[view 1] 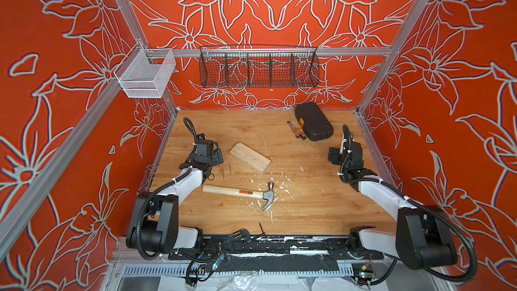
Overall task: Use a claw hammer to pull out a nail
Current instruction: Reset both arms
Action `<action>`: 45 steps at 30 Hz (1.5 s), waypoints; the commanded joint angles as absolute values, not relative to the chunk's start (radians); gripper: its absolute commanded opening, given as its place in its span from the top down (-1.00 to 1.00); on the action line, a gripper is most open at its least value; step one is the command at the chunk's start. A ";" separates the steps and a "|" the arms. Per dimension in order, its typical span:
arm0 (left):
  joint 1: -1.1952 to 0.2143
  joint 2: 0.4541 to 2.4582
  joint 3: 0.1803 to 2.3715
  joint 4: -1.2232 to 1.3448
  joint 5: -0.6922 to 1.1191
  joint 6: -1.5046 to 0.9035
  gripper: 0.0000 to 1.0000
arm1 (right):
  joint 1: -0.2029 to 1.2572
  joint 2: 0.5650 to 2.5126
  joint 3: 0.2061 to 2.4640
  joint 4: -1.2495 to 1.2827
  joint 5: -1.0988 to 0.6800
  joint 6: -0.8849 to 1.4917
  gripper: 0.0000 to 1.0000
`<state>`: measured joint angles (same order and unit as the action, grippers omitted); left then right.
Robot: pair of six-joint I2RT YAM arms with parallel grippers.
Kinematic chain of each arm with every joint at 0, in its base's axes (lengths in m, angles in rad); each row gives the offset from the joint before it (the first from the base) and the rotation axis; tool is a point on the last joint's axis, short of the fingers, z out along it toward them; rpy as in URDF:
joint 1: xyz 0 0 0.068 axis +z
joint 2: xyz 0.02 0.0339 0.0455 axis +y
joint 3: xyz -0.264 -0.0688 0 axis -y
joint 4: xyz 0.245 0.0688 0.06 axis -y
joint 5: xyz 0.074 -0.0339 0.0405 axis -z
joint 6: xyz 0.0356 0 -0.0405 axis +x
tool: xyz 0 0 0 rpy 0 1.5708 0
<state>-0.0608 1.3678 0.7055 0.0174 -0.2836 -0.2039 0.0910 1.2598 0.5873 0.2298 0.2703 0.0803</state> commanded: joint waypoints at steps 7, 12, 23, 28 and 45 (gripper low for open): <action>-0.046 1.301 0.615 0.135 -0.331 -0.100 -0.88 | 0.102 1.289 0.567 0.360 0.284 0.008 -0.70; -0.017 1.329 0.524 0.306 -0.259 -0.076 -0.85 | 0.105 1.295 0.481 0.433 0.305 0.012 -0.68; 0.013 1.351 0.407 0.503 -0.120 -0.041 -0.95 | 0.115 1.366 0.217 0.963 0.247 -0.033 -0.64; 0.012 1.345 0.408 0.490 -0.118 -0.041 -0.95 | 0.089 1.409 0.301 0.840 0.156 -0.041 -0.60; 0.012 1.344 0.409 0.488 -0.118 -0.041 -0.95 | 0.075 1.414 0.318 0.815 0.140 -0.031 -0.94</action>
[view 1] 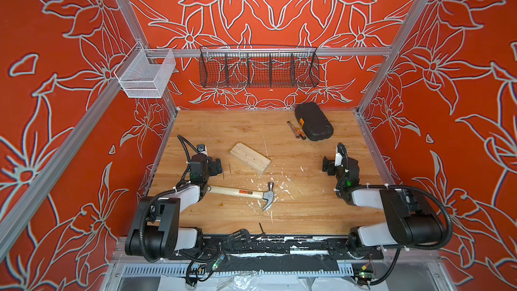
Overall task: Use a claw hammer to pull out a nail
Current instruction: Reset both arms
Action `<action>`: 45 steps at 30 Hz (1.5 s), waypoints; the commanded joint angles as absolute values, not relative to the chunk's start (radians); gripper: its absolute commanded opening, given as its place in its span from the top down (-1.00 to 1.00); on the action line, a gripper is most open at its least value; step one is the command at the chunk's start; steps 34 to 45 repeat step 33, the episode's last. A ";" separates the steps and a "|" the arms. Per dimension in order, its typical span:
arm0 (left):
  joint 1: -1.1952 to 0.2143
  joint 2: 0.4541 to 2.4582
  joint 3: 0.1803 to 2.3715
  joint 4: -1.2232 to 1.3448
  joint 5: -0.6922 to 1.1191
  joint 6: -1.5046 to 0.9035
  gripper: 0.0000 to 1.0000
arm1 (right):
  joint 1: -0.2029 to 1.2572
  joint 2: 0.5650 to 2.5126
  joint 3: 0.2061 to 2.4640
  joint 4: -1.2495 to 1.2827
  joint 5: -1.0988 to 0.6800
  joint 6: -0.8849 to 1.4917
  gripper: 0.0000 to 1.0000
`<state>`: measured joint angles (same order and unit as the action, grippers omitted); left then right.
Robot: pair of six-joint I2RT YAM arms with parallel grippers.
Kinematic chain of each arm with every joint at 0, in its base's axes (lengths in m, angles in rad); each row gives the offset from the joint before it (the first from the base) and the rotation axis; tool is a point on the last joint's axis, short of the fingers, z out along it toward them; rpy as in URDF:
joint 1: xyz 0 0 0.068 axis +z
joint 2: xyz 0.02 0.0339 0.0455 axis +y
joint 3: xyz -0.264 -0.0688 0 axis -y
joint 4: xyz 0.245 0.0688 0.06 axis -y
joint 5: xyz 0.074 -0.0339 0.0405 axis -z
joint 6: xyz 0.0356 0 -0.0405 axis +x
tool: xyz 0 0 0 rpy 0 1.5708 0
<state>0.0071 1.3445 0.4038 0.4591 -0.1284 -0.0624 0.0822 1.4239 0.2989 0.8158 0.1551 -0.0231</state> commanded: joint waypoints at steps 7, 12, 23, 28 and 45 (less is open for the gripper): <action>0.012 1.343 0.410 0.487 -0.118 -0.041 -0.95 | 0.076 1.414 0.317 0.811 0.140 -0.030 -0.94; 0.012 1.346 0.410 0.488 -0.118 -0.041 -0.95 | 0.077 1.414 0.317 0.811 0.140 -0.030 -0.94; 0.013 1.351 0.415 0.483 -0.115 -0.041 -0.95 | 0.076 1.414 0.319 0.810 0.140 -0.030 -0.94; 0.014 1.352 0.419 0.478 -0.109 -0.040 -0.95 | 0.076 1.414 0.319 0.810 0.140 -0.031 -0.94; 0.015 1.348 0.415 0.482 -0.109 -0.040 -0.95 | 0.076 1.414 0.319 0.810 0.140 -0.030 -0.94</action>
